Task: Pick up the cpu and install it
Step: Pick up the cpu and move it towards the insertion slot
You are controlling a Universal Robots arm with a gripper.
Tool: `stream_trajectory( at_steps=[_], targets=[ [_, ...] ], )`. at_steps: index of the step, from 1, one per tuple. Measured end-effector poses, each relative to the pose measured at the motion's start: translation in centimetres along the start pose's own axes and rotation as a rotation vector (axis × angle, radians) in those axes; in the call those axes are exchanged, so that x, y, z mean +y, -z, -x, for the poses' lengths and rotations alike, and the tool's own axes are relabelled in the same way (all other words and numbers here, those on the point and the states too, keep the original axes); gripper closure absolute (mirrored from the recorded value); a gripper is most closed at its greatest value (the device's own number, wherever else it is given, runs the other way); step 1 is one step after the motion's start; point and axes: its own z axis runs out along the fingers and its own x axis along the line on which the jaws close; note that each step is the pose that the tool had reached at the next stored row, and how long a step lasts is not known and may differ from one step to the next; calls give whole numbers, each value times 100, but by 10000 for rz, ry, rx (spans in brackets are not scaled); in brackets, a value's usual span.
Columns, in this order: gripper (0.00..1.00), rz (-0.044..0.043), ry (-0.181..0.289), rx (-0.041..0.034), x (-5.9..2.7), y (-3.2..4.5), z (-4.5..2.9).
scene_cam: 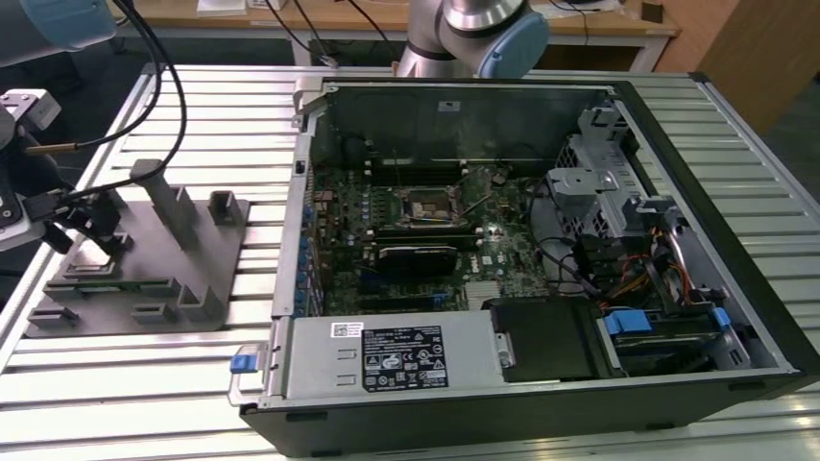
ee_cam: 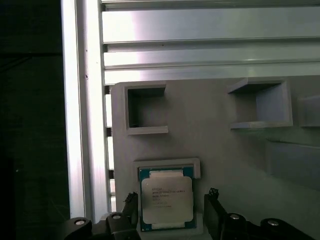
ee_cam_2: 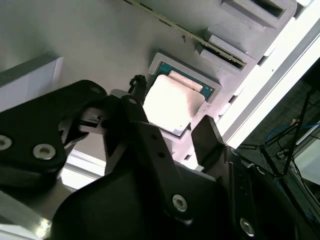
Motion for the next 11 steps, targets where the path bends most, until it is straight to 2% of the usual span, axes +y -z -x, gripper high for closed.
stream_trajectory(
  at_steps=[1, 2, 11],
  targets=[
    [42, -2, 0, 0, 0, 0, 0],
    [35, -3, 1, 0, 0, 0, 0],
    [35, 23, 620, 19, 1, -45, -3]
  ],
)
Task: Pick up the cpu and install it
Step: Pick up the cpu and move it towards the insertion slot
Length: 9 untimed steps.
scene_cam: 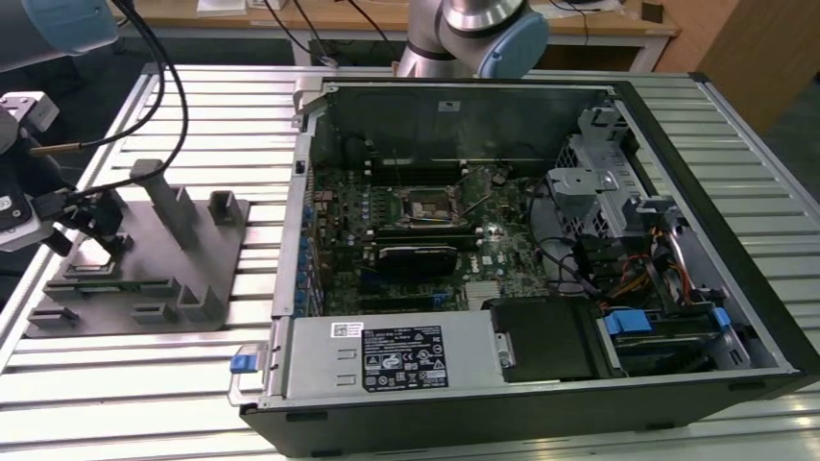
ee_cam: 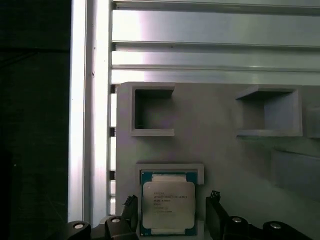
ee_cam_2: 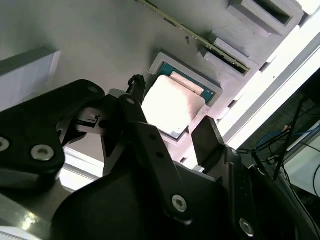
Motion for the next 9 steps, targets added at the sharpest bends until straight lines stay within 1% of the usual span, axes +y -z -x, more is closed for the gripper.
stream_trajectory(
  at_steps=[6, 9],
  targets=[
    [35, -6, 20, 1, -1, -64, -4],
    [35, -7, 19, 3, 6, -74, -5]
  ],
)
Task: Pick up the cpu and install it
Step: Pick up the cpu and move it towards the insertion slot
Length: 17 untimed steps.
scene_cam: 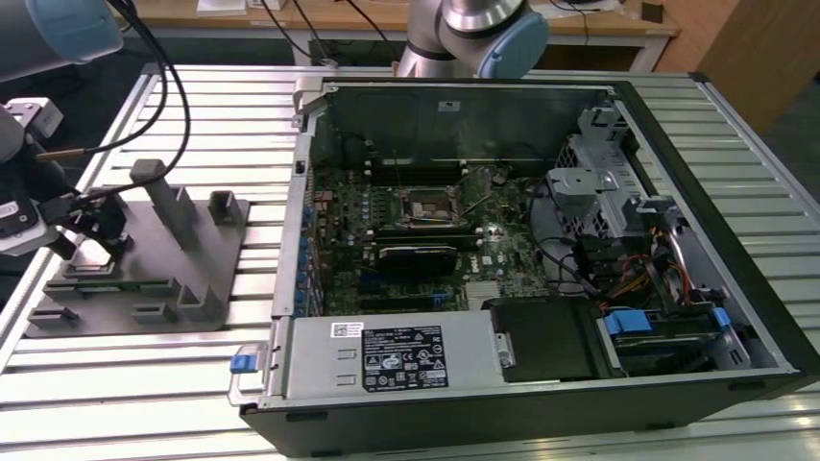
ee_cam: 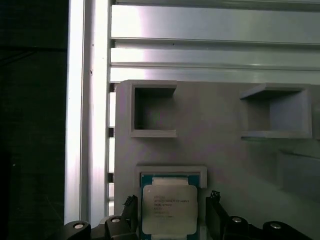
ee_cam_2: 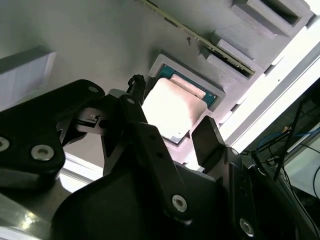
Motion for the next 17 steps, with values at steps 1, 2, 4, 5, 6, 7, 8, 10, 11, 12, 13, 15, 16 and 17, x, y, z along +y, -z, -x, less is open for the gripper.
stream_trajectory(
  at_steps=[1, 2, 4, 5, 6, 7, 8, 10, 11, 12, 13, 15, 16, 17],
  targets=[
    [35, 1, 1, -1, 1, -5, 0],
    [35, 0, 2, 0, 1, -7, 0],
    [35, 1, 1, -2, 2, -15, 0],
    [35, 1, 1, -1, 3, -17, -1],
    [35, 0, 1, 1, 3, -17, -1],
    [35, 1, 1, 0, 3, -20, -2],
    [35, 1, 1, -2, 3, -22, -3],
    [35, 2, 0, -4, 4, -28, -7],
    [35, 2, 1, -3, 5, -30, -10],
    [35, 2, 1, -2, 5, -33, -11],
    [35, 2, 1, -3, 5, -37, -13],
    [35, 1, 1, -1, 6, -45, -17],
    [35, 1, 0, 0, 6, -51, -19],
    [35, 1, 1, 0, 6, -56, -20]
  ],
)
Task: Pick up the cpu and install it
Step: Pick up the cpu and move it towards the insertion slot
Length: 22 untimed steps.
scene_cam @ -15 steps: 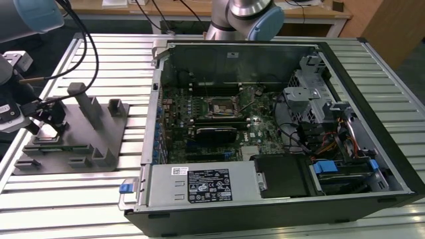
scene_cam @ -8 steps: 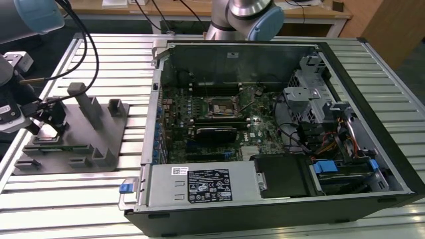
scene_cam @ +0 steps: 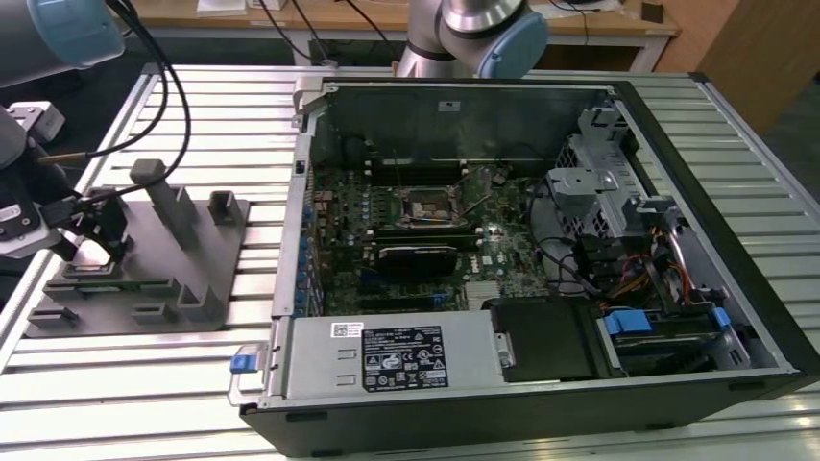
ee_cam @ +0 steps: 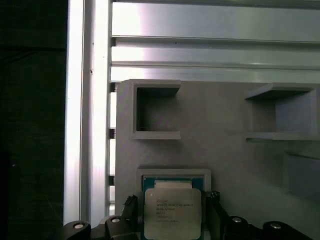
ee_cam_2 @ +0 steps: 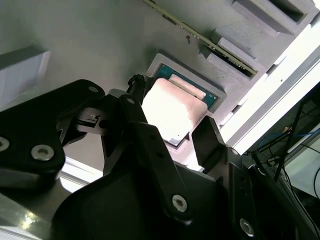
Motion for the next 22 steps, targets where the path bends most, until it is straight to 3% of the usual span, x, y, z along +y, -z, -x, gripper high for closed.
stream_trajectory(
  at_steps=[12, 14, 22],
  targets=[
    [35, 0, 0, -1, 0, -16, 0],
    [44, 0, 0, -1, 0, -16, -1],
    [45, 0, 0, -1, 0, -18, -1]
  ],
)
